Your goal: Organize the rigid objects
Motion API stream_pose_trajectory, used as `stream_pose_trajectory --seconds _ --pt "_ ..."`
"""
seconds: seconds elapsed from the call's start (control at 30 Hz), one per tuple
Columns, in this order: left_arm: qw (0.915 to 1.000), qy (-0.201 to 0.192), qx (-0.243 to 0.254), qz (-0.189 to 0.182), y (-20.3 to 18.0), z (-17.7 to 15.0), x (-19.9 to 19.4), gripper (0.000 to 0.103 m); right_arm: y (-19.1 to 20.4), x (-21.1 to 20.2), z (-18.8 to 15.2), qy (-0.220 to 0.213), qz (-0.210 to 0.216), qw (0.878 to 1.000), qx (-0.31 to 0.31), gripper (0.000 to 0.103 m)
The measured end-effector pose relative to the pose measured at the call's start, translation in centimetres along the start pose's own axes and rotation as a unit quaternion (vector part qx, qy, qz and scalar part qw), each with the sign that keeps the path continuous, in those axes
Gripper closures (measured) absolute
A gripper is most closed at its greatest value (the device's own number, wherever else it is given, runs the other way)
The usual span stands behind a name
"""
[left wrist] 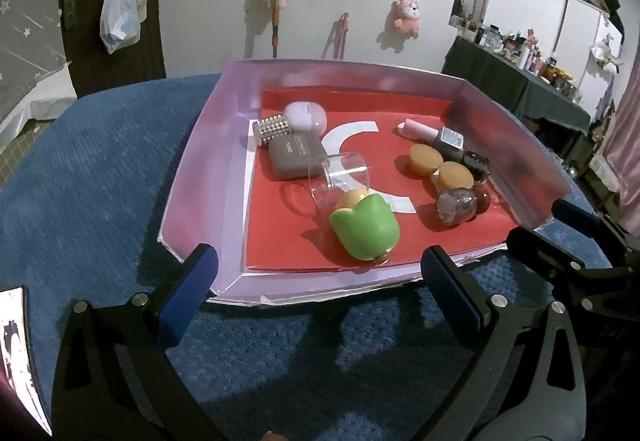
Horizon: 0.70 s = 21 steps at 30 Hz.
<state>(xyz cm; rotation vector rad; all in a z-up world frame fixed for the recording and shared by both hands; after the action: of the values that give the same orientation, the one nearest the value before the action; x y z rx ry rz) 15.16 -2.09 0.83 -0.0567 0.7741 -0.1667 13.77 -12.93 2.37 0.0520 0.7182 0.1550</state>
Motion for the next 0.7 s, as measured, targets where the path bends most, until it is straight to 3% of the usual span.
stream_pose_trajectory --seconds 0.4,0.7 --pt "1.0000 -0.006 0.001 -0.005 -0.7 -0.6 -1.7 0.000 0.6 -2.4 -0.2 -0.011 0.000 1.000 -0.005 0.000" --pt "0.9998 0.019 0.001 0.005 -0.9 -3.2 -1.3 0.000 0.1 -2.8 -2.7 0.010 0.000 1.000 0.002 0.000"
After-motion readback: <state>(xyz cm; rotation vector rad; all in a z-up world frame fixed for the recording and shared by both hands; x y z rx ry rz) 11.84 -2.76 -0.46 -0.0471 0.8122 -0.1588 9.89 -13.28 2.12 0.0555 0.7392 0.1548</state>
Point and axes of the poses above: each gripper's, at about its wrist camera, not at the fingertips, and x roughly the way its jaws point, y to its left, z to its top, the point moved 5 cm from there along x, roughly the way its jaws point, and after that the axes turned 1 degree about -z, right-handed, at the moved point
